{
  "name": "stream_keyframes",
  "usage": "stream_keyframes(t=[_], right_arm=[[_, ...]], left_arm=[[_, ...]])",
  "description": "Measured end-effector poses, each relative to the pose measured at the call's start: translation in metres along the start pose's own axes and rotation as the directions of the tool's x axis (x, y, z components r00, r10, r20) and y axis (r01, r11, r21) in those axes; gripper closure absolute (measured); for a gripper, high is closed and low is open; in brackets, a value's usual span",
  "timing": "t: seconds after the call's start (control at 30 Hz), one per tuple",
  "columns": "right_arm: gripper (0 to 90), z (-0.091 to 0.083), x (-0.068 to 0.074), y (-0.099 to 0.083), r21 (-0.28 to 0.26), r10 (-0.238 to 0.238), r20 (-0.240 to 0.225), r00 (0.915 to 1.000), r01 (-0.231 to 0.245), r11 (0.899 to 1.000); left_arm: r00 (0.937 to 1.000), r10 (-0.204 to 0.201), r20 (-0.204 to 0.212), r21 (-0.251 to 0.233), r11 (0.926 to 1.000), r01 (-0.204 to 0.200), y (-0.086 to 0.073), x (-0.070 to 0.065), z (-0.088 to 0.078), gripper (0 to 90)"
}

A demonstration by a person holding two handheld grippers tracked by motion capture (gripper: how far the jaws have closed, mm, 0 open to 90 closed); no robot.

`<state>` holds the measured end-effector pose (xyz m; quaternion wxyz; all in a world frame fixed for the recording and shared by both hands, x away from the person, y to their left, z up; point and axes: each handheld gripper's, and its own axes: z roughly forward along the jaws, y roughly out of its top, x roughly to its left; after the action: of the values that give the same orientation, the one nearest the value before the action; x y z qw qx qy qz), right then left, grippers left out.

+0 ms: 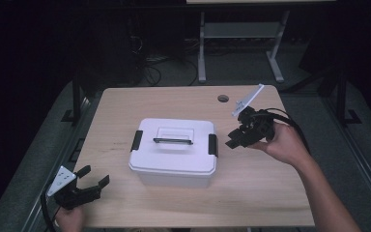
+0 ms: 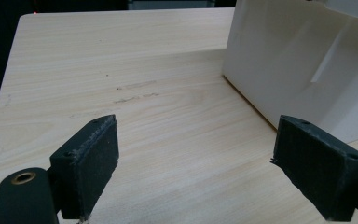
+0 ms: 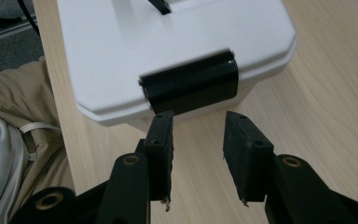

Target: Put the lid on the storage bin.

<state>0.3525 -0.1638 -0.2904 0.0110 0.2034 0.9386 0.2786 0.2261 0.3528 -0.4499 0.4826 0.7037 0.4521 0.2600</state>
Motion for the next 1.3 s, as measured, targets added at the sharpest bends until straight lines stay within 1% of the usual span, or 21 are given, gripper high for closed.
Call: stream_keyframes(t=[0.07,0.17,0.27,0.37,0.43,0.5,0.77,0.8,1.03,1.1,1.3], right_arm=[[62.0,0.0,0.0,-0.003,-0.003,0.007,0.0,1.0,-0.007,1.0],[61.8,0.001,-0.001,-0.009,0.0,0.015,0.002,0.9999,-0.015,1.0],[61.7,0.001,-0.002,-0.016,-0.001,0.028,0.0,0.9996,-0.028,1.0],[61.7,0.001,-0.003,-0.021,-0.004,0.034,0.004,0.9994,-0.034,0.999],[61.5,0.001,-0.003,-0.024,-0.011,0.045,0.003,0.999,-0.045,0.999],[61.4,0.002,-0.003,-0.027,-0.005,0.05,0.001,0.9987,-0.05,0.999],[61.1,0.004,-0.005,-0.037,-0.009,0.064,-0.001,0.998,-0.064,0.998],[61.0,0.004,-0.005,-0.039,-0.01,0.071,-0.002,0.9974,-0.071,0.997],[60.5,0.002,-0.006,-0.048,-0.023,0.079,0.001,0.9969,-0.079,0.997],[60.1,0.001,-0.006,-0.051,-0.025,0.09,0.001,0.9959,-0.09,0.996],[59.7,-0.001,-0.006,-0.061,-0.031,0.101,0.005,0.9949,-0.101,0.994]], left_arm=[[1.0,0.0,0.003,0.006,1.0,0.0,0.0,0.0,0.001,13.1],[1.0,-0.001,0.003,-0.003,1.0,0.001,0.001,-0.001,0.001,13.0],[1.0,0.003,0.005,0.009,1.0,-0.003,0.001,-0.001,0.002,13.0],[1.0,0.003,0.003,0.002,1.0,-0.003,0.001,-0.001,0.002,13.0],[1.0,0.002,0.004,0.003,1.0,-0.002,0.0,-0.001,0.001,13.1],[1.0,-0.003,0.0,0.001,1.0,0.003,0.0,0.0,0.001,13.0],[1.0,-0.003,-0.001,0.0,1.0,0.003,0.0,0.0,0.001,13.0],[1.0,-0.003,-0.001,-0.001,1.0,0.003,0.0,0.0,0.001,13.0],[1.0,-0.002,-0.002,0.002,1.0,0.002,0.001,0.0,0.002,13.0],[1.0,-0.001,0.0,0.003,1.0,0.001,0.001,-0.001,0.002,13.0],[1.0,0.003,0.001,0.005,1.0,-0.003,0.001,-0.001,0.003,13.1]])
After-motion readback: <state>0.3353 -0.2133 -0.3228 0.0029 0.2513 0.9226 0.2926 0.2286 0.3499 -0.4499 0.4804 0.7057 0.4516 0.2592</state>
